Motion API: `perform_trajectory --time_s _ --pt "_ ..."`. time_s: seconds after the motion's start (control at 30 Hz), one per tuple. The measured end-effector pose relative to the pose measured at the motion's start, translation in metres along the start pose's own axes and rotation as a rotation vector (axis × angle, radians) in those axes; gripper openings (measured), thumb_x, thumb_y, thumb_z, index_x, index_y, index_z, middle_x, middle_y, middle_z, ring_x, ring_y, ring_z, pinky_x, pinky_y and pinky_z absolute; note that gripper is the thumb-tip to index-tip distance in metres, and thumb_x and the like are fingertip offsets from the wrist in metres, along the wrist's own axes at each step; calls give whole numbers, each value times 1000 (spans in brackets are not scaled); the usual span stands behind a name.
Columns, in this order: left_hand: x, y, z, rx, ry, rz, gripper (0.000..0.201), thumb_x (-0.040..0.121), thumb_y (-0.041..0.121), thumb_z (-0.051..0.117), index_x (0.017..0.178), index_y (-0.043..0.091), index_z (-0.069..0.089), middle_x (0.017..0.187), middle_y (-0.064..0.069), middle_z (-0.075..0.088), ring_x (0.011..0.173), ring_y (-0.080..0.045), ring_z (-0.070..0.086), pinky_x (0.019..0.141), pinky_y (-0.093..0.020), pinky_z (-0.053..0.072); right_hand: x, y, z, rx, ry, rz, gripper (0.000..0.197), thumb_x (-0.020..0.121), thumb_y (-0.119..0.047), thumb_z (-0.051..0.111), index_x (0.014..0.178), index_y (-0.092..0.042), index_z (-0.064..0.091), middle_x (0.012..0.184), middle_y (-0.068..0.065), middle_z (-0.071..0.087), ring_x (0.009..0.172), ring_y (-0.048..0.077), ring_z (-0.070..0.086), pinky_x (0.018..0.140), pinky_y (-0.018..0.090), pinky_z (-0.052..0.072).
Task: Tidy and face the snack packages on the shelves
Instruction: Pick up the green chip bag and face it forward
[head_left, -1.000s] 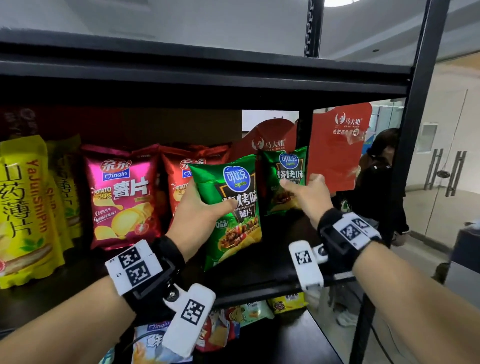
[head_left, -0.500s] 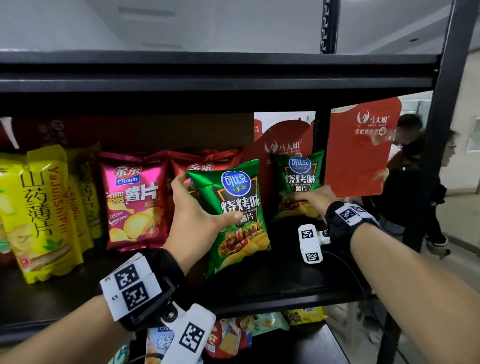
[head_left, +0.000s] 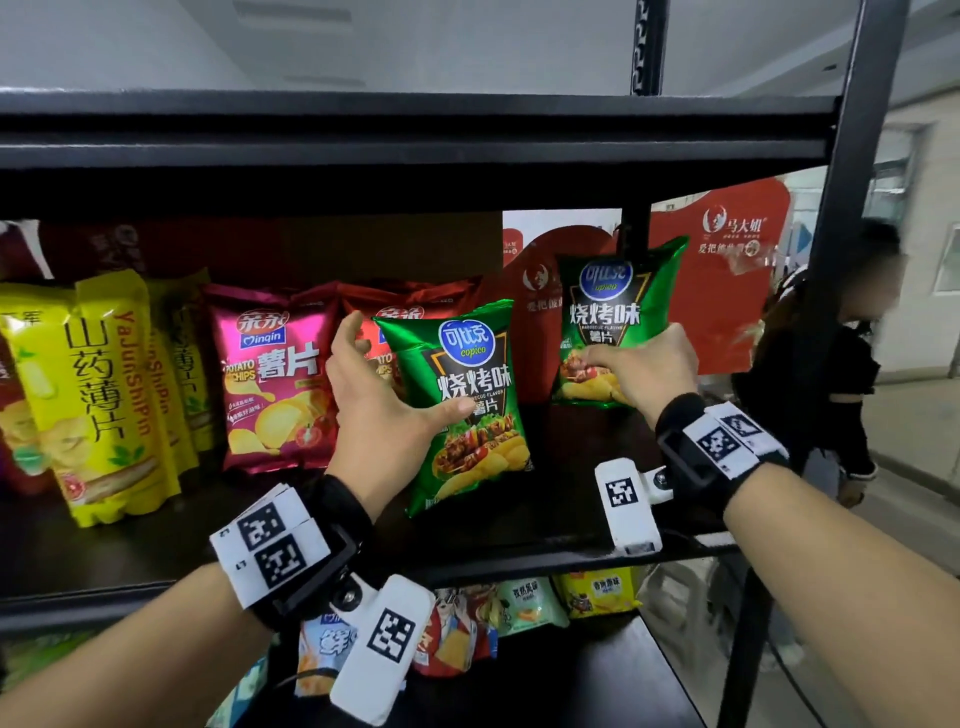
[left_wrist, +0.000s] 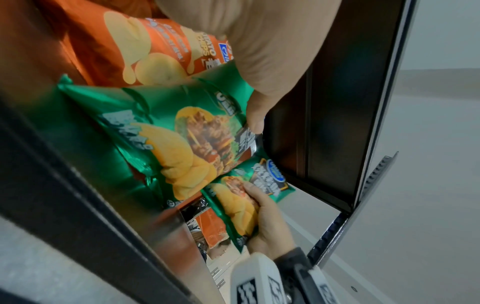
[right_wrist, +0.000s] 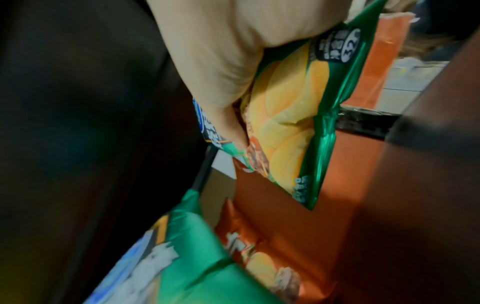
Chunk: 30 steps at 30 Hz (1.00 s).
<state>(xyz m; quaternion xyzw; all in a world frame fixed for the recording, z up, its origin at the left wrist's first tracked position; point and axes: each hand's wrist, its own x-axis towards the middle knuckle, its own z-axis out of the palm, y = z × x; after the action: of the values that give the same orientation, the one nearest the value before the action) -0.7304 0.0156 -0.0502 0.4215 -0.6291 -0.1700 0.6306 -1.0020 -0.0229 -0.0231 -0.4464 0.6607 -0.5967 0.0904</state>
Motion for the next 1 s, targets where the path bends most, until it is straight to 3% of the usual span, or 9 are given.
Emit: perform_trajectory --time_s 0.07,0.17,0.27,0.43,0.53,0.6,0.77,0.9,1.0 --pt "-5 7 -3 41 5 28 123 60 35 96 151 38 13 151 2 24 143 -20 27 118 -56 29 -21 -5 -16 105 69 -69 81 37 -51 90 102 -11 62 94 -2 71 87 19 68 79 37 57" --pt "-14 21 -9 -11 -10 83 119 65 35 93 153 31 13 152 2 24 144 -17 26 119 -52 28 -67 -11 -38 287 70 -171 79 40 -45 92 108 -17 62 98 -6 75 91 12 71 84 40 58" --pt "-26 38 -16 -125 -101 130 111 66 36 92 149 33 19 151 3 28 140 -11 31 119 -43 31 -110 -20 -49 440 -117 -263 76 47 -34 94 114 -18 63 103 -7 76 96 11 73 85 34 57" --pt "-49 56 -32 -329 -328 75 110 54 53 86 146 32 29 140 11 48 130 -1 49 110 -29 41 -162 -43 -45 407 -410 -325 64 63 -5 91 119 -11 63 107 -2 76 101 14 72 87 29 57" --pt "-60 59 -30 -524 -364 24 97 58 32 90 140 21 41 130 3 66 120 -14 64 101 -38 51 -180 -47 -40 404 -515 -341 69 61 4 88 123 -10 60 109 -3 76 101 10 71 84 22 55" --pt "-64 61 -38 -610 -390 43 78 66 14 89 134 13 51 123 -6 71 113 -23 69 92 -34 56 -192 -54 -34 416 -586 -338 73 61 7 87 124 -14 58 111 -7 75 103 7 70 82 17 53" --pt "-61 59 -63 -577 -503 50 63 72 7 88 128 12 58 120 -8 73 111 -27 70 92 -37 56 -200 -69 -33 693 -725 -228 58 65 -19 86 118 -24 63 112 -4 75 104 13 71 83 22 55" --pt "-65 57 -72 -585 -526 44 68 69 5 89 128 15 57 121 -5 72 111 -24 70 90 -31 57 -203 -85 -29 814 -591 -328 20 74 -36 80 94 -35 78 100 -5 78 94 12 74 78 22 56" --pt "-65 58 -76 -637 -550 33 73 67 7 90 131 12 55 122 -11 71 112 -31 69 92 -41 57 -206 -90 -21 758 -437 -373 15 81 -37 71 89 -28 78 94 -2 78 87 15 74 74 24 57"
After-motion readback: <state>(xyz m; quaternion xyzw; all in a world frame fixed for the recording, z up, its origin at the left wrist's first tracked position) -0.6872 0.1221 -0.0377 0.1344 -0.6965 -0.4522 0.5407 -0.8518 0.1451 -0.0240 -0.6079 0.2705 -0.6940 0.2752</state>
